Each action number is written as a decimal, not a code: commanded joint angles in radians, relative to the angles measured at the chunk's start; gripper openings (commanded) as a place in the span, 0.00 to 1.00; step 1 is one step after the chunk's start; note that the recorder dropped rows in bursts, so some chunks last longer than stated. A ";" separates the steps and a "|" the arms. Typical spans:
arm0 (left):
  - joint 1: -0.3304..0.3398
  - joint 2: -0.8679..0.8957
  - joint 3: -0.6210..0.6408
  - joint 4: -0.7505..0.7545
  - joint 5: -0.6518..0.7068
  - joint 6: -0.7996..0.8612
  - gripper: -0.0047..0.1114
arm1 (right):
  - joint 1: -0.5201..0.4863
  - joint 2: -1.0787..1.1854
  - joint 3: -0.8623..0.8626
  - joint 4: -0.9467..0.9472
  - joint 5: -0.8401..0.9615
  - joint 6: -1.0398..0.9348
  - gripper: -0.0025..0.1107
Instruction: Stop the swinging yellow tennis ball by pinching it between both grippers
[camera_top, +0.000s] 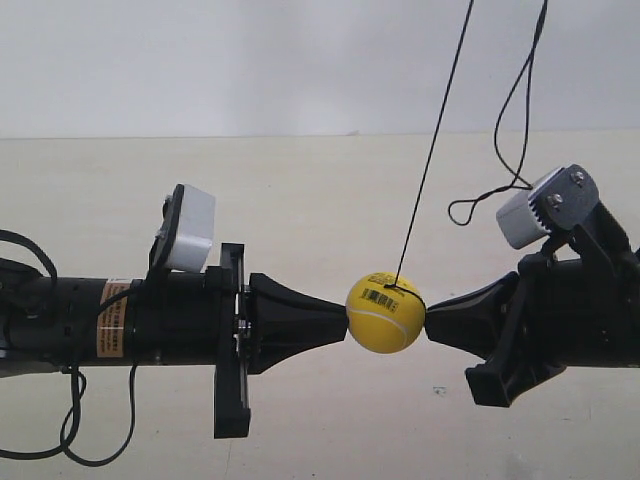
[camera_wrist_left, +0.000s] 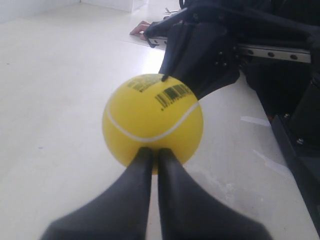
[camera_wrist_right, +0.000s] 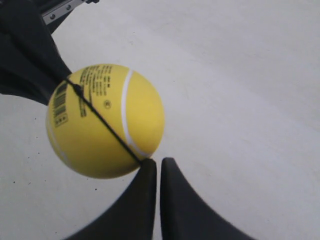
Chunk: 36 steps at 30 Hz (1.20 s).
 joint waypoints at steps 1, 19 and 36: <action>-0.006 0.004 -0.004 0.004 -0.019 0.003 0.08 | 0.000 -0.002 0.002 0.010 -0.069 -0.004 0.02; -0.006 -0.002 -0.004 0.004 -0.019 0.003 0.08 | 0.000 -0.006 0.002 0.010 -0.069 -0.005 0.02; -0.004 -0.307 -0.002 -0.001 0.336 -0.191 0.08 | 0.000 -0.400 0.084 -0.027 0.224 0.104 0.02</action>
